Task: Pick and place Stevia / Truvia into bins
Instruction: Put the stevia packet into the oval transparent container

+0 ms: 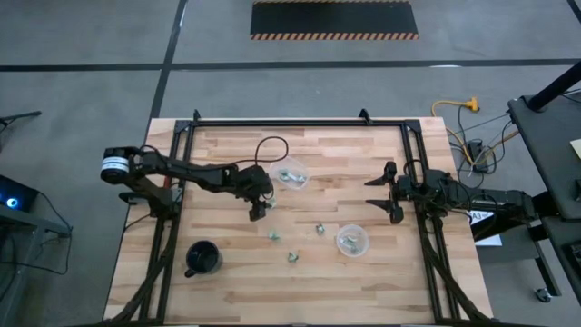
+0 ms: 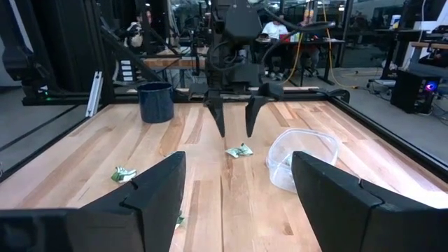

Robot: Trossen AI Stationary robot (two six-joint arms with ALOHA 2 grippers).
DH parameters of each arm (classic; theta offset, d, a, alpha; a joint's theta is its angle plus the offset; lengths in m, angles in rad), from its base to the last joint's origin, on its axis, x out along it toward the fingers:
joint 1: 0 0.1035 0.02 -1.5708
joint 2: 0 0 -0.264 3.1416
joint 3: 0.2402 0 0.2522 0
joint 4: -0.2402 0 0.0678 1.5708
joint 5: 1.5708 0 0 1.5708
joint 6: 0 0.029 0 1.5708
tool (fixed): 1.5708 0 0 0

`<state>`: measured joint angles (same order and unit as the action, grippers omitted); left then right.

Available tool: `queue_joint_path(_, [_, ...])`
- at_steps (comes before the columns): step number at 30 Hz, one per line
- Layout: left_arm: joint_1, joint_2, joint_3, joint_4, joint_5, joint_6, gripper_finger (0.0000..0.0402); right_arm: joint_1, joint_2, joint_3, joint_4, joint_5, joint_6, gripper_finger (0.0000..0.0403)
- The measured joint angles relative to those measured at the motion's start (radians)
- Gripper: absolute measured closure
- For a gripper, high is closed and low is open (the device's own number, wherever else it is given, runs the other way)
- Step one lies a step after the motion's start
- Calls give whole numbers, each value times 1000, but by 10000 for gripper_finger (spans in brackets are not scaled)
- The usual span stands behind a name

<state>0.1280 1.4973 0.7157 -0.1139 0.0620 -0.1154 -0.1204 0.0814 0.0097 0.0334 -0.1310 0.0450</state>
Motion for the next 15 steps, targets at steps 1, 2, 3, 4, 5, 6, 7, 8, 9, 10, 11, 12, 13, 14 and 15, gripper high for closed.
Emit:
queue_joint_path(1, [0,8,1,1,0,0,171,0,0,0,0,0,0,154])
queue_joint_path(2, [0,17,2,0,0,0,171,0,0,0,0,0,0,154])
queue_joint_path(3, [0,25,2,-2,0,0,171,0,0,0,0,0,0,153])
queue_joint_path(4, [0,33,2,-2,0,1,171,0,0,0,0,0,0,152])
queue_joint_path(5, [1,42,5,-1,0,2,171,0,0,0,0,0,0,151])
queue_joint_path(6, [1,48,6,2,0,2,171,0,0,0,0,0,0,150])
queue_joint_path(7, [1,52,6,-1,0,2,171,0,0,0,0,0,0,149])
queue_joint_path(8, [1,57,6,0,0,2,171,0,0,0,0,0,0,148])
queue_joint_path(9, [1,62,6,2,0,2,171,0,0,0,0,0,0,147])
queue_joint_path(10, [1,66,6,0,0,2,171,0,0,0,0,0,0,147])
queue_joint_path(11, [1,68,6,-1,0,5,171,0,0,0,0,0,0,147])
queue_joint_path(12, [1,68,6,-1,0,17,171,0,0,0,0,0,0,147])
queue_joint_path(13, [1,68,7,1,0,23,171,0,0,0,0,0,0,148])
queue_joint_path(14, [1,68,9,1,-1,26,171,0,0,0,0,0,0,148])
queue_joint_path(15, [1,68,12,1,-1,26,171,0,0,0,0,0,0,149])
